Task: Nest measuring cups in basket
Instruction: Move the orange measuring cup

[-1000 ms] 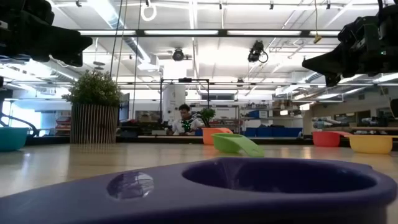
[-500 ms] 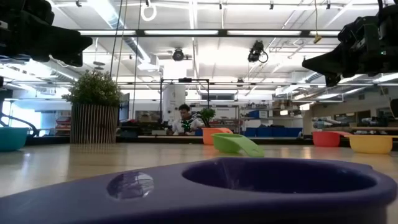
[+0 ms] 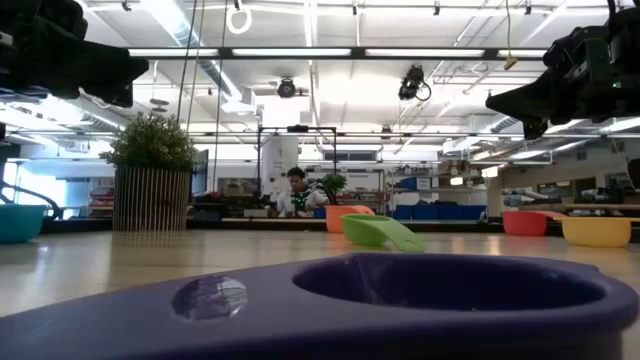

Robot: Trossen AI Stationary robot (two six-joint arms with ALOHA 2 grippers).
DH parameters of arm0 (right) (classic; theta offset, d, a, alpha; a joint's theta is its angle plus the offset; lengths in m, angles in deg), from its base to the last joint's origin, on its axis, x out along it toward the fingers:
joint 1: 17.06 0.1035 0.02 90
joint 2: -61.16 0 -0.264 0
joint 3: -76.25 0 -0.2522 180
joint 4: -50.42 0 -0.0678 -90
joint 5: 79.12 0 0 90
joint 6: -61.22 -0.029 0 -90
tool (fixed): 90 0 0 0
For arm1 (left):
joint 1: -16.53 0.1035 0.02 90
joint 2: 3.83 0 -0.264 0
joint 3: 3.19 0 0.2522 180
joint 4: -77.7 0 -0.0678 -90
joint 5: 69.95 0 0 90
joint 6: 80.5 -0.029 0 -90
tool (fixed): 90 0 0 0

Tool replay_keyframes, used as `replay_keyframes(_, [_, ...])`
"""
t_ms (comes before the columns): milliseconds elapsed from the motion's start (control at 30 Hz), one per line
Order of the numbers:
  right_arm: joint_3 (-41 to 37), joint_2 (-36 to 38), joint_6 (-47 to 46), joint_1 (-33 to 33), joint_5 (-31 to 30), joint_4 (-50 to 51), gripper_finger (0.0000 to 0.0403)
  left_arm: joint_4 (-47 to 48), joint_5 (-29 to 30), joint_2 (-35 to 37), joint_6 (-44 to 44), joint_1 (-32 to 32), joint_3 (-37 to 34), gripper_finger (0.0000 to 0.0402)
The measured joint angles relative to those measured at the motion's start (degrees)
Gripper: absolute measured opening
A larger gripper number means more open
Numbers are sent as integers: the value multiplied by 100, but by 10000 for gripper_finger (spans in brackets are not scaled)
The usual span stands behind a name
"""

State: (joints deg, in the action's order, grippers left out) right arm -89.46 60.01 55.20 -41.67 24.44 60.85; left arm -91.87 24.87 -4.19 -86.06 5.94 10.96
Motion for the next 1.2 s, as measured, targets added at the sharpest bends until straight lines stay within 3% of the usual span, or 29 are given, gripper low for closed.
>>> replay_keyframes(400, [-2, -1, -177, 1, 0, -445, 16, -37, 28, 0, 749, 0, 1, 142])
replay_keyframes(767, [28, -1, -297, 6, -35, -1414, 16, -203, 1092, -2, 759, 2, 94, 142])
replay_keyframes(967, [697, -21, -105, 6, -472, -303, 16, 395, 1324, -1, 751, 2, 729, 142])
replay_keyframes(1200, [2173, -531, 216, 6, -803, 1644, 16, 1595, 1344, -167, 794, 2, 1740, 142])
